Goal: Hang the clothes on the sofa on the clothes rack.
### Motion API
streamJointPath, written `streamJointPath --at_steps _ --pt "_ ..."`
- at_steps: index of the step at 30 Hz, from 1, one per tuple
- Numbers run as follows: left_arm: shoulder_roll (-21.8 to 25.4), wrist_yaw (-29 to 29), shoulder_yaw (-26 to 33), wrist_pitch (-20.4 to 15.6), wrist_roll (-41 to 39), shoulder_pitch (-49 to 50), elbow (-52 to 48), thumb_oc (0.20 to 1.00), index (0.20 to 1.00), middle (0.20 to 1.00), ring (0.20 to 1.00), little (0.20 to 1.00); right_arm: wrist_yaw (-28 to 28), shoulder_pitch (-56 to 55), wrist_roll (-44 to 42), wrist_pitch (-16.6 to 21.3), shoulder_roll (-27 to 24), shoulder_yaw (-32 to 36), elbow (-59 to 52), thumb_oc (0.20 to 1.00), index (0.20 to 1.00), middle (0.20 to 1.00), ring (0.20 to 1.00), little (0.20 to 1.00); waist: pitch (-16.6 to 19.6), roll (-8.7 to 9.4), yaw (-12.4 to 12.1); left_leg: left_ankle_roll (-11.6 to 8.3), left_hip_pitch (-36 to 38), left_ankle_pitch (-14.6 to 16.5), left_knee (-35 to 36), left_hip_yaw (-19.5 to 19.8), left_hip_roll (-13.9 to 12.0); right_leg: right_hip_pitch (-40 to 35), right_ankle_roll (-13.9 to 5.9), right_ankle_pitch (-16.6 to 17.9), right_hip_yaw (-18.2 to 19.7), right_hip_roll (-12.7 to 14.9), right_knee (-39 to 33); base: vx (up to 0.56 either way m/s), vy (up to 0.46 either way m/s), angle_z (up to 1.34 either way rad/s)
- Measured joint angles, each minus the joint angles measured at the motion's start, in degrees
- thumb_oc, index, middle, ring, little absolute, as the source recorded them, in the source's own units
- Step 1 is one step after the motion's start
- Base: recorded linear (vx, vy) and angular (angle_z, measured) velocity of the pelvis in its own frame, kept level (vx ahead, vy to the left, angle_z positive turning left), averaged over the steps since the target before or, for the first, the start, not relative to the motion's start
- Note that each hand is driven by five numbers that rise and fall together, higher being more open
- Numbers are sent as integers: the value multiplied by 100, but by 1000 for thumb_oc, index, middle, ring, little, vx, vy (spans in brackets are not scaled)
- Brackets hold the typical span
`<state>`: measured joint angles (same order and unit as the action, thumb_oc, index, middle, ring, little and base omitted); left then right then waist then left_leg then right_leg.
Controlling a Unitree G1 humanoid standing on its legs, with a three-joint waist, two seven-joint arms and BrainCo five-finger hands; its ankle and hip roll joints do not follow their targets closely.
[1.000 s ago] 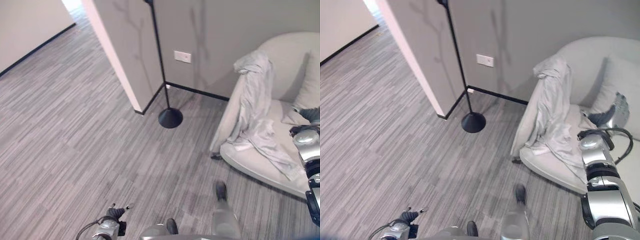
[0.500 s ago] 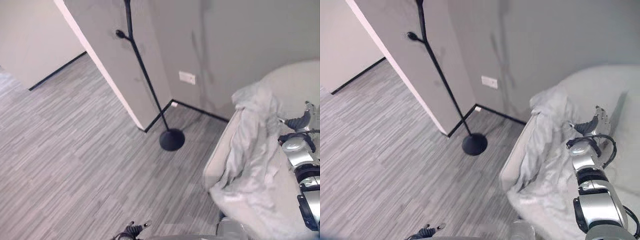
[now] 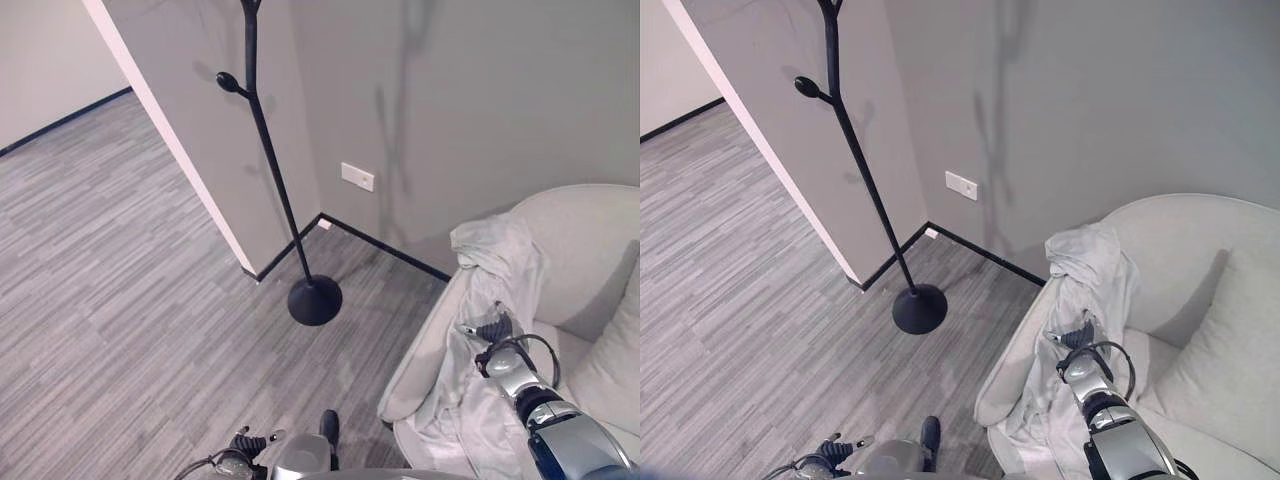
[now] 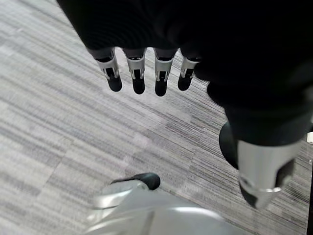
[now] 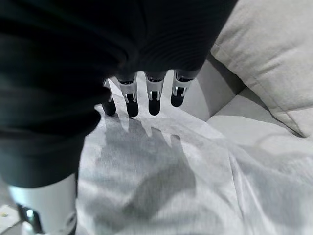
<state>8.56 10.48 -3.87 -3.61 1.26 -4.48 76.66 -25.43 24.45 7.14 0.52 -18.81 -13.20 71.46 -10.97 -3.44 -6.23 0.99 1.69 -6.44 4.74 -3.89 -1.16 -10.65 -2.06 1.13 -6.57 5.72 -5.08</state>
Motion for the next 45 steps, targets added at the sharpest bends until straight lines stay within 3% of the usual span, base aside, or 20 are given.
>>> streamJointPath --at_steps 4,12,14,18,20,22,33,34,35,36,42,45 --pt "133 14 0 -31 9 -30 -49 1000 1000 1000 1000 1000 11 77 -232 89 40 19 580 1000 1000 1000 1000 1000 0 -53 -12 19 9 -10 34 21 89 -7 -43 -9 -35 80 5 0 93 6" --pt "184 13 -84 -45 56 -78 -23 1000 1000 1000 1000 1000 -105 235 -405 157 -152 30 731 1000 1000 1000 1000 1000 -77 -120 32 -34 -171 20 68 21 85 168 -67 -81 -31 80 1 -33 81 1" --pt "200 14 -258 -41 155 -72 -154 1000 1000 1000 1000 1000 -179 240 -474 180 -210 28 644 1000 1000 1000 1000 1000 -136 -155 100 -53 -231 6 69 19 77 275 36 -176 -24 81 22 -38 35 -2" --pt "145 16 -397 -109 236 -249 -418 1000 1000 1000 1000 1000 -276 286 -513 235 -368 32 608 1000 1000 1000 1000 1000 -509 -324 219 -81 -347 -52 68 5 62 419 -49 -117 -11 74 56 -100 83 -3" --pt "129 8 -829 -146 280 -412 -811 1000 1000 1000 1000 1000 -274 413 -608 239 -386 16 600 1000 1000 1000 1000 1000 -763 -453 254 -99 -465 -106 60 5 62 502 -56 -88 -18 81 82 -70 67 3" --pt "67 11 -929 -217 407 -665 -997 1000 1000 1000 1000 1000 -233 499 -726 222 -320 18 642 1000 1000 1000 1000 1000 -1066 -573 275 -99 -475 -194 33 -1 80 486 -221 66 -20 96 39 -99 98 2" --pt "150 55 -1242 -288 673 -744 -1297 1000 1000 1000 1000 1000 249 663 -1744 131 -254 336 728 1000 1000 1000 1000 1000 -1523 -878 283 -100 -568 -200 68 15 89 545 -230 73 -52 100 0 -69 91 1" --pt "182 56 -1377 -285 678 -650 -1288 1000 1000 1000 1000 1000 250 744 -1816 125 -271 303 731 514 514 514 514 514 -1558 -928 292 -113 -647 -199 69 12 87 634 -225 70 -59 105 -1 -26 56 -1" --pt "169 55 -1396 -263 681 -667 -1250 1000 1000 1000 1000 1000 260 781 -1851 130 -298 302 747 514 514 514 514 514 -1608 -965 291 -114 -670 -203 71 10 90 652 -237 86 -56 111 0 -38 94 -2" --pt "167 58 -1402 -263 681 -633 -1249 1000 1000 1000 1000 1000 271 843 -1857 128 -314 298 807 200 200 200 200 200 -1645 -992 288 -117 -688 -206 71 8 90 673 -238 94 -53 112 0 -11 46 1" --pt "234 57 -1458 -248 791 -627 -1132 1000 1000 1000 1000 1000 495 973 -2189 115 -267 274 936 200 200 200 200 200 -1647 -1002 173 -130 -828 -215 70 11 114 802 -252 105 -61 134 0 6 30 2" --pt "238 57 -1420 -250 790 -717 -1041 1000 1000 1000 1000 1000 629 815 -2313 117 -131 593 969 200 200 200 200 200 -1653 -992 178 -114 -735 -196 69 16 121 698 -251 106 -70 133 1 67 6 2"
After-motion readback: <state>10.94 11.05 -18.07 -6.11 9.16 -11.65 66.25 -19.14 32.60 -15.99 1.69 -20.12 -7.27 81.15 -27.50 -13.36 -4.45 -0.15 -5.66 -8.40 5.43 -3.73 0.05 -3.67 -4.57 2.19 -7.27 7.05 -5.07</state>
